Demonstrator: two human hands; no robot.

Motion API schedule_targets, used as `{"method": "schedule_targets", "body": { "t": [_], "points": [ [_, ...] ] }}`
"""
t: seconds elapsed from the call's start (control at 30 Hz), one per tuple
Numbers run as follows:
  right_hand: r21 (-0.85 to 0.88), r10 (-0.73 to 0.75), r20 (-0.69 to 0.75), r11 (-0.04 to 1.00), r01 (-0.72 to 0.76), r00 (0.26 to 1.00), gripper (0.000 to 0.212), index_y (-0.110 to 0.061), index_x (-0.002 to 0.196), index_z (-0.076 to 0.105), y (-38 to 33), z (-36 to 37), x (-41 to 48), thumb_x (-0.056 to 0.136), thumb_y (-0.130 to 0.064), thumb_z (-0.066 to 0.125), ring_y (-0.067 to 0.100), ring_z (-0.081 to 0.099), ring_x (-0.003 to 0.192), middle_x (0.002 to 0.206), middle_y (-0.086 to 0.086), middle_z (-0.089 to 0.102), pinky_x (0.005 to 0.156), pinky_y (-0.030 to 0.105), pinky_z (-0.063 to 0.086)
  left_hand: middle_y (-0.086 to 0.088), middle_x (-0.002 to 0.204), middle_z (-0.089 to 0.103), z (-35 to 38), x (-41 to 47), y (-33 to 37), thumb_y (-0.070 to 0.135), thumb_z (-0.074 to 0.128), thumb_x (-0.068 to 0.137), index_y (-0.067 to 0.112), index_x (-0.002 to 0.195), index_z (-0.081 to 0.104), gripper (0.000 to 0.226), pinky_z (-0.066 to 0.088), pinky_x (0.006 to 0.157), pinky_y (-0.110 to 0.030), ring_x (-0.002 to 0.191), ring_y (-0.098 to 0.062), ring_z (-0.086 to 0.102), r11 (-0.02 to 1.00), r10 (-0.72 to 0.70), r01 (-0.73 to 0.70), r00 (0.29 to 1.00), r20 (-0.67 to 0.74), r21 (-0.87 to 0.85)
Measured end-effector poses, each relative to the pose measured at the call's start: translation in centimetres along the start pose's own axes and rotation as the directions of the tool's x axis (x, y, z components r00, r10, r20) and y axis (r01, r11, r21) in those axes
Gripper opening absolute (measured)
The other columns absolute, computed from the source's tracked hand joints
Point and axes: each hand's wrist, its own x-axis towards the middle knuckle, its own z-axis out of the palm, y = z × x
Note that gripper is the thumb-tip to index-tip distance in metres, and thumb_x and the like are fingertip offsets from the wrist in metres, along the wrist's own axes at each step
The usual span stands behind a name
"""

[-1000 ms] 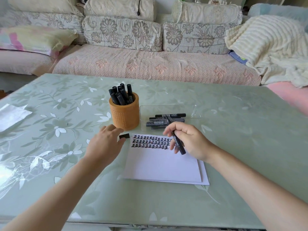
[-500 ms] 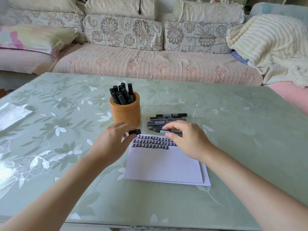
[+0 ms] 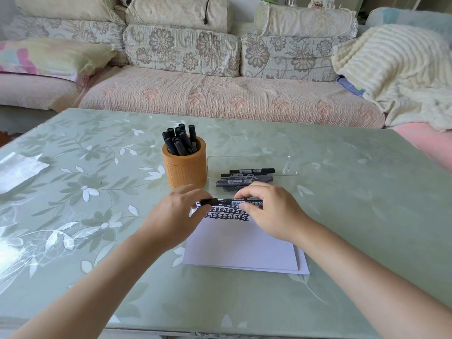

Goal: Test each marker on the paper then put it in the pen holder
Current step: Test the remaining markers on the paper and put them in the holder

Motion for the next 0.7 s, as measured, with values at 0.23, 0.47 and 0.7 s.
{"method": "schedule_targets", "body": {
  "t": [0.23, 0.47, 0.7],
  "points": [
    [0.033, -0.061, 0.015, 0.998, 0.061, 0.998, 0.02, -0.034, 0.102, 0.067, -0.4, 0.7, -0.3, 0.084, -0.028, 0.073, 0.001, 0.057, 0.096, 0.102, -0.019, 0.063, 0.087, 0.029, 0.047, 0.014, 0.089, 0.058, 0.0, 0.0, 0.5, 0.03, 0.056, 0.095, 0.03, 0.103, 0.065, 0.012, 0.049, 0.066, -0.03, 0.08, -0.004, 0.056, 0.999, 0.053, -0.053, 0.996, 0.071, -0.002],
    [-0.164, -0.255, -0.081, 0.957, 0.24, 0.963, 0.019, -0.024, 0.097, 0.075, -0.7, 1.0, -0.7, 0.081, -0.033, 0.069, 0.012, 0.056, 0.075, 0.078, -0.011, 0.065, 0.061, 0.024, 0.04, 0.013, 0.079, 0.059, 0.1, -0.4, 0.8, 0.035, 0.049, 0.092, 0.027, 0.097, 0.068, 0.021, 0.044, 0.06, -0.028, 0.073, -0.009, 0.053, 0.998, 0.046, -0.042, 0.996, 0.08, -0.045],
    [0.001, -0.127, 0.025, 0.992, 0.127, 0.992, 0.02, -0.019, 0.098, 0.072, -1.6, 1.5, -1.4, 0.091, -0.034, 0.062, 0.017, 0.05, 0.069, 0.073, -0.001, 0.062, 0.063, 0.034, 0.041, 0.011, 0.072, 0.053, -0.2, -0.9, 0.9, 0.041, 0.047, 0.092, 0.024, 0.093, 0.07, 0.029, 0.041, 0.058, -0.027, 0.07, -0.007, 0.048, 0.995, 0.099, -0.098, 0.994, 0.047, -0.03]
  ]
}}
